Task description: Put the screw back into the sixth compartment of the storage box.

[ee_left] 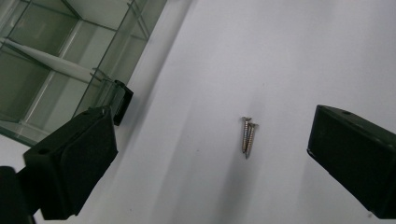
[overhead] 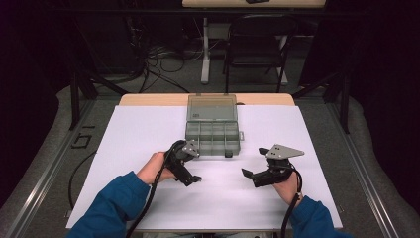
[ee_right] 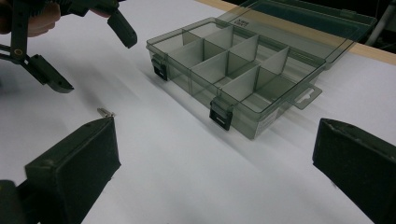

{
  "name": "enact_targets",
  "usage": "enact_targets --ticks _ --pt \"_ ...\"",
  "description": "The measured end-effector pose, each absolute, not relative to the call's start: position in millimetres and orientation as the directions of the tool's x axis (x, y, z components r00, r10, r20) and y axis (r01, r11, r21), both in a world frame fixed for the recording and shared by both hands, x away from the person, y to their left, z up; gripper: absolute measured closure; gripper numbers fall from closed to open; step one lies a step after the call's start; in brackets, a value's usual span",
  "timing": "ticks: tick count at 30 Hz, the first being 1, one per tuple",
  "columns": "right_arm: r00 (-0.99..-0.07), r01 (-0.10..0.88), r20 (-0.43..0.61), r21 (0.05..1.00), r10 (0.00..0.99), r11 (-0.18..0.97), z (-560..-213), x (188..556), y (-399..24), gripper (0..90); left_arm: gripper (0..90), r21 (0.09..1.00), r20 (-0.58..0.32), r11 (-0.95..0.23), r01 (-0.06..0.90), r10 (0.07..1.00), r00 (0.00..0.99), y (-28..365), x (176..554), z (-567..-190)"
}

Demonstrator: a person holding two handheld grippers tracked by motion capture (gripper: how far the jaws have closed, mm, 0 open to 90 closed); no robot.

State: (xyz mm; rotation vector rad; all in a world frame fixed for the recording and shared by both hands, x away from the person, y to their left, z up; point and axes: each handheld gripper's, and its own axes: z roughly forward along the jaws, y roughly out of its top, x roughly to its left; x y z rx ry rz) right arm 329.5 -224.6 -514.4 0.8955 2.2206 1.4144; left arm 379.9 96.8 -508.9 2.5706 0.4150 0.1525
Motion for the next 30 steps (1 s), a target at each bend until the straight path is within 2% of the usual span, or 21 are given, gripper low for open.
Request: enact_targets --ticks 3,10,12,13,15,16,19,20,30 --pt "-0.735 0.317 0.033 0.899 0.677 0.301 -514.6 329.6 -224.7 0.0 6.0 0.508 0.028 -0.821 0.261 0.319 0.947 95.2 379.9 -511.3" --pt "-0.736 0.317 0.030 0.898 0.677 0.305 -514.8 329.7 -224.1 0.0 24.2 0.486 0.016 -0.832 0.268 0.315 0.949 92.9 380.1 -517.7" --pt "-0.736 0.317 0.030 0.898 0.676 0.306 -514.8 329.7 -224.1 0.0 25.7 0.485 0.010 -0.834 0.263 0.305 0.952 92.2 380.1 -519.1" --pt "-0.736 0.324 0.030 0.893 0.677 0.312 -514.4 329.3 -224.4 0.0 32.0 0.483 0.003 -0.837 0.257 0.295 0.956 91.6 379.8 -520.3" --pt "-0.736 0.324 0.030 0.893 0.677 0.312 -514.5 329.3 -224.3 0.0 34.4 0.485 -0.002 -0.836 0.255 0.290 0.957 91.2 379.5 -521.3" --pt "-0.738 0.319 0.030 0.896 0.674 0.309 -514.8 329.6 -224.0 0.0 41.9 0.484 -0.001 -0.838 0.251 0.286 0.958 90.7 379.1 -521.9" --pt "-0.738 0.320 0.032 0.896 0.674 0.307 -514.8 329.5 -223.9 0.0 45.8 0.479 -0.012 -0.844 0.239 0.266 0.964 89.1 378.4 -524.8" --pt "-0.737 0.325 0.038 0.895 0.675 0.305 -514.9 329.4 -223.8 0.0 51.2 0.474 -0.015 -0.849 0.232 0.256 0.967 88.2 377.8 -526.0" --pt "-0.738 0.318 0.027 0.895 0.674 0.312 -515.2 329.8 -223.5 0.0 70.6 0.468 -0.018 -0.859 0.207 0.225 0.974 85.9 376.1 -529.2"
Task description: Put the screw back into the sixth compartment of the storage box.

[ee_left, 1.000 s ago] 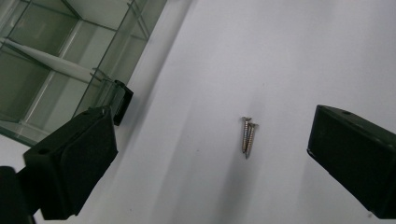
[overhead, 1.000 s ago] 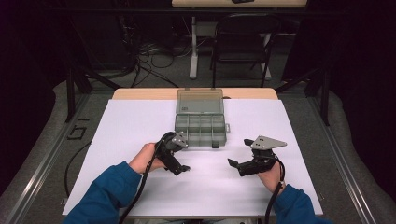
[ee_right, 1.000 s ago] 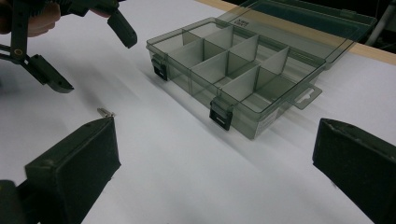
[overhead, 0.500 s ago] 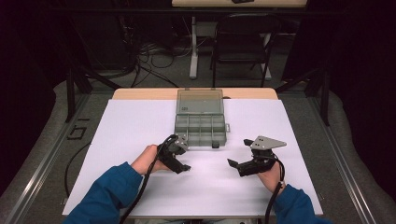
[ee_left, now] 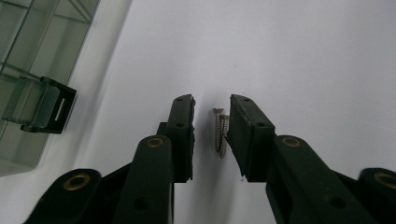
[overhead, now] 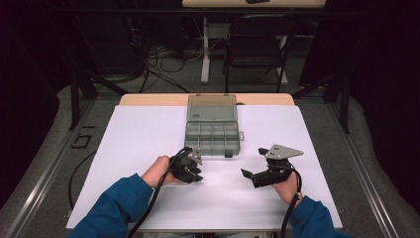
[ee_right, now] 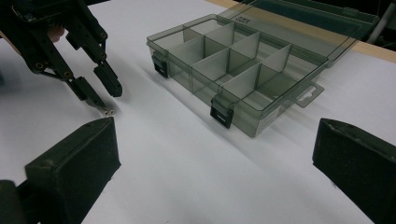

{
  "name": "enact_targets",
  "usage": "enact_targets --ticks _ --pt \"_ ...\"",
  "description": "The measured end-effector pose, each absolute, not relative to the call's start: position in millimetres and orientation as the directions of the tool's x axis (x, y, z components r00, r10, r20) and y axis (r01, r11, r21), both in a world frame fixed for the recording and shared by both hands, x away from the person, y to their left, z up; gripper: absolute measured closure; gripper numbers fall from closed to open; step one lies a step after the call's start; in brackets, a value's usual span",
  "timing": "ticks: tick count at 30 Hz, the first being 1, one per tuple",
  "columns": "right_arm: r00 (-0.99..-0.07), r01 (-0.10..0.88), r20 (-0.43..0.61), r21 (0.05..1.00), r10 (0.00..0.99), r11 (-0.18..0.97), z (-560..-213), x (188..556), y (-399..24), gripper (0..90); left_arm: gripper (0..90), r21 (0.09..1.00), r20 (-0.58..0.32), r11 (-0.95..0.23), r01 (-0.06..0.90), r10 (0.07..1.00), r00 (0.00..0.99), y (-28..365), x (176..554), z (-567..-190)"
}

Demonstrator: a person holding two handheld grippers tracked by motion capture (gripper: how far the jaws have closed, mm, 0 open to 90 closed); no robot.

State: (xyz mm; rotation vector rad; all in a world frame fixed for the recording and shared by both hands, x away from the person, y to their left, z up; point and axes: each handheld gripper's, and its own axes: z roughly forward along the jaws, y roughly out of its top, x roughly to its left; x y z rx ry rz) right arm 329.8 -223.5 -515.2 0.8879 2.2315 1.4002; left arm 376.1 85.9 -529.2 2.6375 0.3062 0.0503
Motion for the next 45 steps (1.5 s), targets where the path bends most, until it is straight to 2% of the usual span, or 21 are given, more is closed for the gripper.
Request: enact_targets --ticks 12,22,37,45 --pt "-0.738 0.318 0.028 0.896 0.674 0.311 -515.2 329.7 -223.4 0.0 78.6 0.436 -0.031 -0.876 0.207 0.216 0.976 84.1 376.5 -535.3" --pt "-0.737 0.325 0.027 0.890 0.675 0.319 -514.9 329.7 -224.1 0.0 78.6 0.472 -0.038 -0.847 0.246 0.259 0.965 90.6 381.8 -529.8" --pt "-0.738 0.323 0.032 0.894 0.674 0.311 -515.0 329.6 -223.8 0.0 78.8 0.440 -0.050 -0.863 0.247 0.251 0.967 87.5 382.1 -535.7" --pt "-0.737 0.321 0.028 0.894 0.675 0.313 -515.3 329.9 -223.7 0.0 85.0 0.433 -0.043 -0.867 0.247 0.254 0.966 88.0 382.2 -535.7"
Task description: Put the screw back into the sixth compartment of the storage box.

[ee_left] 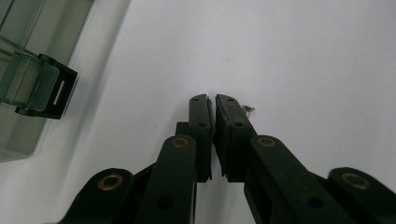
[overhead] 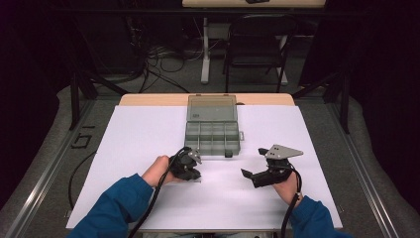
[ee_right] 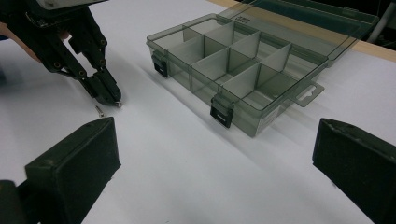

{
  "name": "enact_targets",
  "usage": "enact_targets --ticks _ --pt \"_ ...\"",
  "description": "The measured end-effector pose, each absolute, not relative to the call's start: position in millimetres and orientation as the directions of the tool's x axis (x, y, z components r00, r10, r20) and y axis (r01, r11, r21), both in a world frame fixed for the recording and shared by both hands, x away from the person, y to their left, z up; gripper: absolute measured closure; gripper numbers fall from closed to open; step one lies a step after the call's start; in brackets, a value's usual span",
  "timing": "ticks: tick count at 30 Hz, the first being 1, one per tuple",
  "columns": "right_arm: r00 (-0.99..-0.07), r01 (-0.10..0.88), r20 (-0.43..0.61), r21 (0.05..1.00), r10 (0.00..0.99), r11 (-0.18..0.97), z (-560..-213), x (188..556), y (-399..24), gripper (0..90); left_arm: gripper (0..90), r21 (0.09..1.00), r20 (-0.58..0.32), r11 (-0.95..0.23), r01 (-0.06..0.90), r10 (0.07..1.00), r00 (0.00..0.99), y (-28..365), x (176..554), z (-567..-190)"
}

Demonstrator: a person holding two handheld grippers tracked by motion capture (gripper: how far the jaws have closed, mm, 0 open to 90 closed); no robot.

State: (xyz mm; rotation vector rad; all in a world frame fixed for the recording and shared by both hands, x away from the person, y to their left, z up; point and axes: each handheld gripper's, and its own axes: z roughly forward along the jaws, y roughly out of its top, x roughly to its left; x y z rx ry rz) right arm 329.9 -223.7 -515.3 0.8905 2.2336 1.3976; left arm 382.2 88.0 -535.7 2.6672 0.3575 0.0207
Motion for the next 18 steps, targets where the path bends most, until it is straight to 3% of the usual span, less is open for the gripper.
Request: enact_targets --ticks 18 --pt "-0.735 0.320 0.029 0.895 0.677 0.310 -514.9 329.1 -223.2 0.0 86.8 0.445 -0.012 -0.867 0.224 0.245 0.970 88.5 379.5 -529.3"
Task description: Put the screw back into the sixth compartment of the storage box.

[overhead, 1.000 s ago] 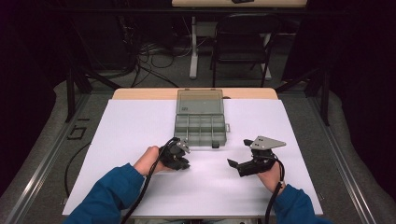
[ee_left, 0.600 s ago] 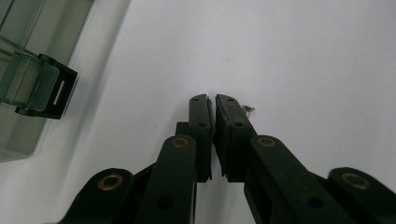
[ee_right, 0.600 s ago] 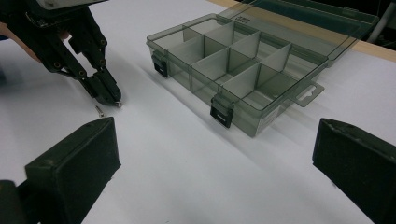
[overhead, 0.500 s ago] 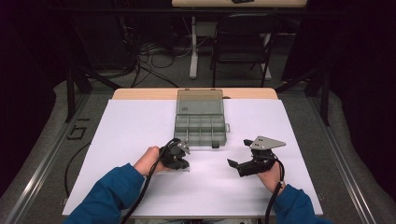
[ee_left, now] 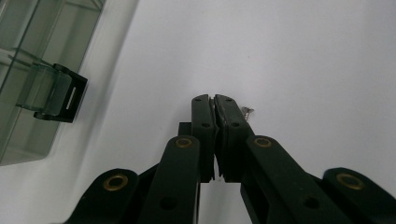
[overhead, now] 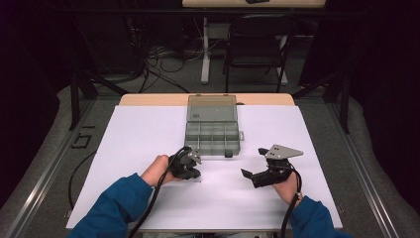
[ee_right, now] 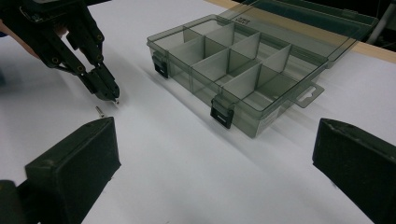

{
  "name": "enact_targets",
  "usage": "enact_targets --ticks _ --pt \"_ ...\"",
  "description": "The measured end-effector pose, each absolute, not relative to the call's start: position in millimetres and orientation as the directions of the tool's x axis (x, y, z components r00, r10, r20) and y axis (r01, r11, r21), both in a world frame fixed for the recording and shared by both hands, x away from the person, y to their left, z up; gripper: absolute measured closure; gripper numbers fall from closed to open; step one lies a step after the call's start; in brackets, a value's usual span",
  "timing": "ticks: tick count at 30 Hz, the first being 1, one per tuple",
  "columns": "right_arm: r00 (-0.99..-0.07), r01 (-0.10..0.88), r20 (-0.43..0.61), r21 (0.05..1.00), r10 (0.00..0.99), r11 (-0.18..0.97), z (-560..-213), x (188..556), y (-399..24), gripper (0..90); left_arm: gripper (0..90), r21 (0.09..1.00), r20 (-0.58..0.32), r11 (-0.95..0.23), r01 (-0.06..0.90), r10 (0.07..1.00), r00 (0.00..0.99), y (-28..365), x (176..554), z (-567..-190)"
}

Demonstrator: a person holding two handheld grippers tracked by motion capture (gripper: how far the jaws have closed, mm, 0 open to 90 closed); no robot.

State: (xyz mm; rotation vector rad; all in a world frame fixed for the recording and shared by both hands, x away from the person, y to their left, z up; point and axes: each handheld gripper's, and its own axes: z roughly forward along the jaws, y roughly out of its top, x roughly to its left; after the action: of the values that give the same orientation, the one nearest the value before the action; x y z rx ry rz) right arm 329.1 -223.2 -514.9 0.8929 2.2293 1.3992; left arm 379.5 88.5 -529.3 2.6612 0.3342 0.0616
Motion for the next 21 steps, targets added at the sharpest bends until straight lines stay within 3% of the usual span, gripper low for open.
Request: enact_targets --ticks 21 --pt "-0.737 0.316 0.017 0.892 0.676 0.323 -514.1 328.7 -223.2 0.0 86.8 0.465 0.015 -0.861 0.207 0.242 0.970 88.1 384.0 -512.8"
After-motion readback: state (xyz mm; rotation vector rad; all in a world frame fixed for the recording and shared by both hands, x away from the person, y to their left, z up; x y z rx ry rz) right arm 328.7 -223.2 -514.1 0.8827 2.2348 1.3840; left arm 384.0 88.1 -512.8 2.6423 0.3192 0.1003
